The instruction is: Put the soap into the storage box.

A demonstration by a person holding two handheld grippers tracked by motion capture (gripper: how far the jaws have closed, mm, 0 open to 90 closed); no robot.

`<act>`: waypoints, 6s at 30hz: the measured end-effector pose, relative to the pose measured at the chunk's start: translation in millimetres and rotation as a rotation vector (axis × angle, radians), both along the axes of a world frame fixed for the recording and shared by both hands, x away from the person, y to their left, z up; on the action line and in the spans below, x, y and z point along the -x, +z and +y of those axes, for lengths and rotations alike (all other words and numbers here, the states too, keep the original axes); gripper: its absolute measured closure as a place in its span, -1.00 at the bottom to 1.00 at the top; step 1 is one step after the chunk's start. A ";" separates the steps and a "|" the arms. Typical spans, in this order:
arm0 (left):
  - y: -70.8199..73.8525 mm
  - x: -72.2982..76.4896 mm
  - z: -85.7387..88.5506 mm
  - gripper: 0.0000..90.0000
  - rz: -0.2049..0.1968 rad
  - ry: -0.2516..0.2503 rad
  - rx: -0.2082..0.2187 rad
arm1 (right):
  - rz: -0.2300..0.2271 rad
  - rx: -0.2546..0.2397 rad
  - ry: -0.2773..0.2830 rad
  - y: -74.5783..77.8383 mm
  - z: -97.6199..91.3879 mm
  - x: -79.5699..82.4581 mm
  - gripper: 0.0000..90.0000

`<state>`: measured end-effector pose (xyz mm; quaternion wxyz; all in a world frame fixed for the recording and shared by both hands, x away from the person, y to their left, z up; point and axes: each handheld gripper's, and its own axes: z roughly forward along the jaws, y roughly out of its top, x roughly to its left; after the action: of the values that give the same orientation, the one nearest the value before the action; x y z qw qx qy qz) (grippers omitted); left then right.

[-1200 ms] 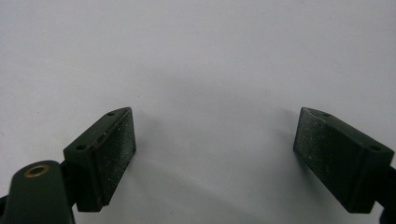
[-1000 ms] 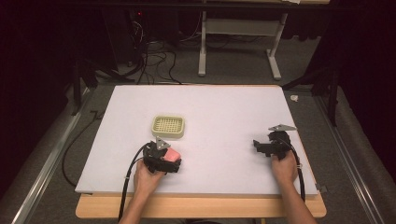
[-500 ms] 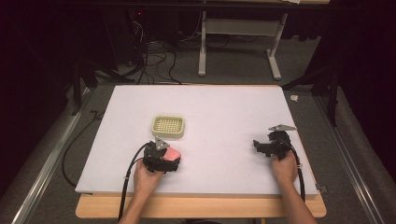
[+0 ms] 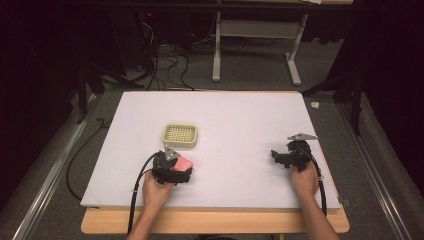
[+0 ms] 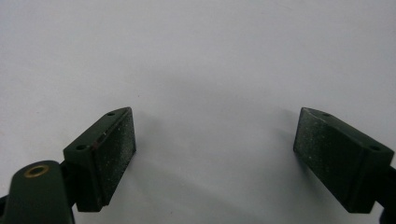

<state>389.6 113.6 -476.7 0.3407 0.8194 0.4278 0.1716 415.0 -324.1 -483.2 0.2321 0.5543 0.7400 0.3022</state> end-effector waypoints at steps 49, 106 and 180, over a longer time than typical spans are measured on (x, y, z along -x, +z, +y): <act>51.7 -26.2 19.0 -0.69 -0.032 0.082 0.095 | -0.003 0.003 -0.002 -0.1 0.7 0.1 -0.70; 54.4 -112.3 -13.5 -0.69 0.073 0.189 0.031 | -0.002 0.006 -0.005 0.1 1.4 0.6 -0.70; 49.7 -110.2 -5.4 -0.75 0.048 0.179 0.055 | -0.003 0.007 -0.005 0.1 1.5 0.7 -0.70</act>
<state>499.7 108.1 -427.0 0.3360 0.7721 0.5120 0.1696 414.3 -322.6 -483.1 0.2358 0.5550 0.7393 0.2997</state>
